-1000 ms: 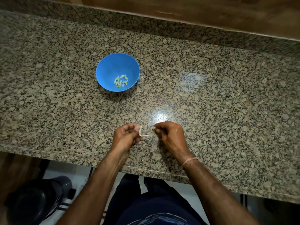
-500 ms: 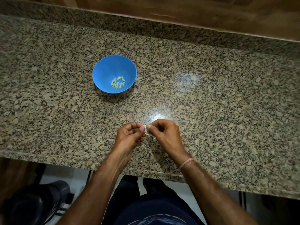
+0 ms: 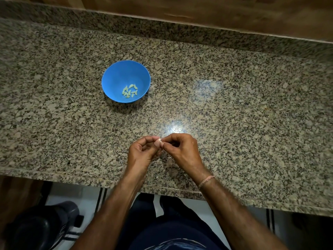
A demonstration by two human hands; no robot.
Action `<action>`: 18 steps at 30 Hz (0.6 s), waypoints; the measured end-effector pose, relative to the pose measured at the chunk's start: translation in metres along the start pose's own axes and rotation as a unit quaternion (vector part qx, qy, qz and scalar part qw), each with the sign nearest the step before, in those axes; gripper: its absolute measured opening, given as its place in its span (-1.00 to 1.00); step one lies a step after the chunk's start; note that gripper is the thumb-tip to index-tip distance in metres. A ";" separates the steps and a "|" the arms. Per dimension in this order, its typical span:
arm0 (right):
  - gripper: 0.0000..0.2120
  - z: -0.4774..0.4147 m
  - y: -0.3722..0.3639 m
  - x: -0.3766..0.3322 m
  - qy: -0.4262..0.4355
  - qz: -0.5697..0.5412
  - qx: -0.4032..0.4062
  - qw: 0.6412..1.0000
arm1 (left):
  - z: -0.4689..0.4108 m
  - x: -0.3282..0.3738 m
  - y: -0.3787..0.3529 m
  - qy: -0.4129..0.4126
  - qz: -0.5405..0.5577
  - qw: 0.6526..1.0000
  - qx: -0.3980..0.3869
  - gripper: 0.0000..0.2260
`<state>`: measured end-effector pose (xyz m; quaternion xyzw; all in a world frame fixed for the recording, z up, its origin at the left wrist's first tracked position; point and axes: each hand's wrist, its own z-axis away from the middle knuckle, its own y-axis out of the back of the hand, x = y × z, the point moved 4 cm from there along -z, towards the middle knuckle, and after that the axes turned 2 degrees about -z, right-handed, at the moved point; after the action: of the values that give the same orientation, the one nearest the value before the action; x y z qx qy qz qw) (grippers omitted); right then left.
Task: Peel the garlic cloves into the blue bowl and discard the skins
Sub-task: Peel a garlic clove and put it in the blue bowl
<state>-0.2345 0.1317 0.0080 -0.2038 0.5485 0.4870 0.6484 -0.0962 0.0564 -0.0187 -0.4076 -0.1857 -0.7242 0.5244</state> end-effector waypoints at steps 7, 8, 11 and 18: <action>-0.90 0.006 0.000 0.003 0.018 0.031 0.000 0.999 | 0.006 0.002 -0.003 -0.058 -0.047 0.996 0.048 -0.90; -0.89 0.007 -0.002 0.005 0.026 0.055 0.004 0.998 | 0.006 0.001 -0.003 -0.060 -0.052 0.995 0.055 -0.90; -0.84 0.012 -0.003 0.006 0.042 0.151 0.054 0.986 | 0.005 0.001 -0.005 -0.054 -0.027 0.997 0.040 -0.91; -0.87 0.011 0.004 -0.001 0.043 0.121 0.092 0.987 | 0.004 0.000 -0.013 -0.031 0.027 0.999 -0.025 -0.73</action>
<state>-0.2326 0.1416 0.0136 -0.0960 0.6388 0.5001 0.5767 -0.1063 0.0639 -0.0146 -0.4474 -0.1725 -0.7014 0.5274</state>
